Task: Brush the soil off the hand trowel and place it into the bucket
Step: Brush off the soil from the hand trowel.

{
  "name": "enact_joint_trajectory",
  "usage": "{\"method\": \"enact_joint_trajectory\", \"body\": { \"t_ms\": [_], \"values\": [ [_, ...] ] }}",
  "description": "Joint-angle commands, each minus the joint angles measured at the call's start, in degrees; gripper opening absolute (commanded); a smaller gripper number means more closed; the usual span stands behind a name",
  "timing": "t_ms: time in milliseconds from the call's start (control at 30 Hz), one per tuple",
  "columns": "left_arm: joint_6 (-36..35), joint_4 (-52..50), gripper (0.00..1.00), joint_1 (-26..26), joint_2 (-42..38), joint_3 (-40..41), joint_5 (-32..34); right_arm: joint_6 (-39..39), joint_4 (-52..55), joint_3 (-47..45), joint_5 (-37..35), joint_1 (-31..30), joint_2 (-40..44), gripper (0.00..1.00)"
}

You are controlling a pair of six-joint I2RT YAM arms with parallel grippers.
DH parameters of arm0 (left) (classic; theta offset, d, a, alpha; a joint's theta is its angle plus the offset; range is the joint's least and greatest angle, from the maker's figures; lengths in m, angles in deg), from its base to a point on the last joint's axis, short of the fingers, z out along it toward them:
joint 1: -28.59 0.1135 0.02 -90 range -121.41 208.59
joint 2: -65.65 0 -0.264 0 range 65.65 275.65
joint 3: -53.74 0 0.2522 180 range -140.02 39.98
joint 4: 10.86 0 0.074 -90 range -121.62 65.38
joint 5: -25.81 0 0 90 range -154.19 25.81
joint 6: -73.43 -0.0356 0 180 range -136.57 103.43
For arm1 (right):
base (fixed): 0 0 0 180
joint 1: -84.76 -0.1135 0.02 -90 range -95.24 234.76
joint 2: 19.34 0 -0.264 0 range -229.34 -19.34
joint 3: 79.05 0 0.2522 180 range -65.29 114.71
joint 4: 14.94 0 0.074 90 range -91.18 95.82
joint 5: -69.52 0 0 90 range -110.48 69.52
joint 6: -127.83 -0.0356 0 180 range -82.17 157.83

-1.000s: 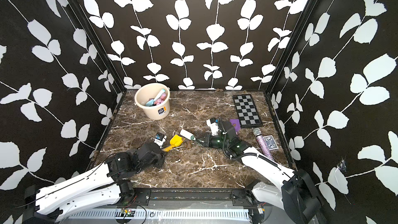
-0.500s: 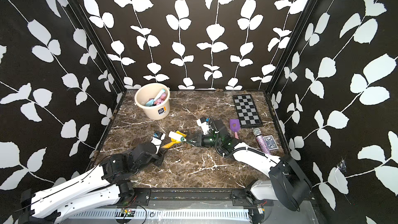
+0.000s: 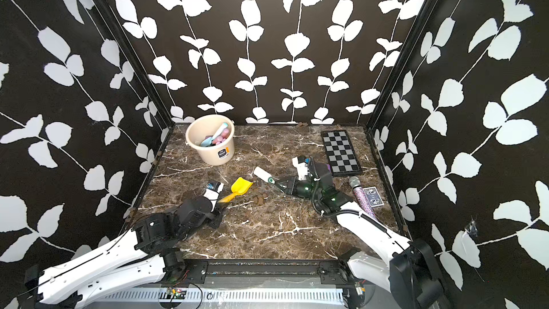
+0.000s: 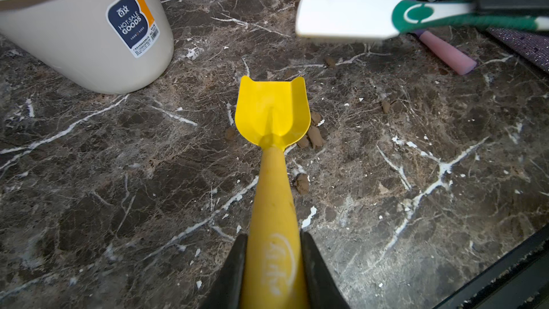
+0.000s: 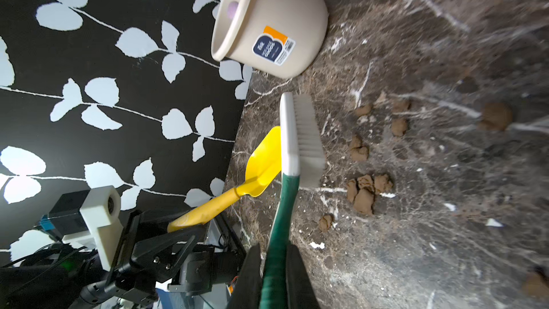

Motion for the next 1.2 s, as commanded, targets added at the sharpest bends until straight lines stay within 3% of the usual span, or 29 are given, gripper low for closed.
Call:
{"method": "enact_joint_trajectory", "body": {
  "t_ms": [0, 100, 267, 433, 533, 867, 1167],
  "values": [
    [0.8, -3.3, 0.00, 0.3, -0.8, -7.7, 1.9, 13.9, 11.0, 3.3, -6.6, 0.8, 5.4, 0.00],
    [2.1, -7.1, 0.00, 0.3, 0.8, -14.5, 0.6, 29.3, 18.8, 5.9, -14.0, 0.6, 8.9, 0.00],
    [3.7, -13.2, 0.00, 0.4, 5.5, -24.3, -3.0, 52.8, 20.8, 7.1, -22.8, -2.9, 12.0, 0.00],
    [5.8, -16.6, 0.00, 0.5, 10.5, -32.3, -9.9, 75.3, 18.8, 7.5, -33.9, -13.9, 13.6, 0.00],
    [8.1, -19.2, 0.00, 0.5, 12.1, -35.4, -10.6, 87.8, 16.7, 7.3, -41.5, -21.5, 13.2, 0.00],
    [10.9, -21.9, 0.00, 0.9, 13.3, -37.2, -10.6, 115.9, 7.0, 7.7, -60.7, -38.6, 3.1, 0.00],
    [12.5, -24.9, 0.00, 1.3, 13.3, -36.5, -7.3, 124.0, 0.5, 10.4, -65.1, -42.3, -0.7, 0.00]
  ]
}}
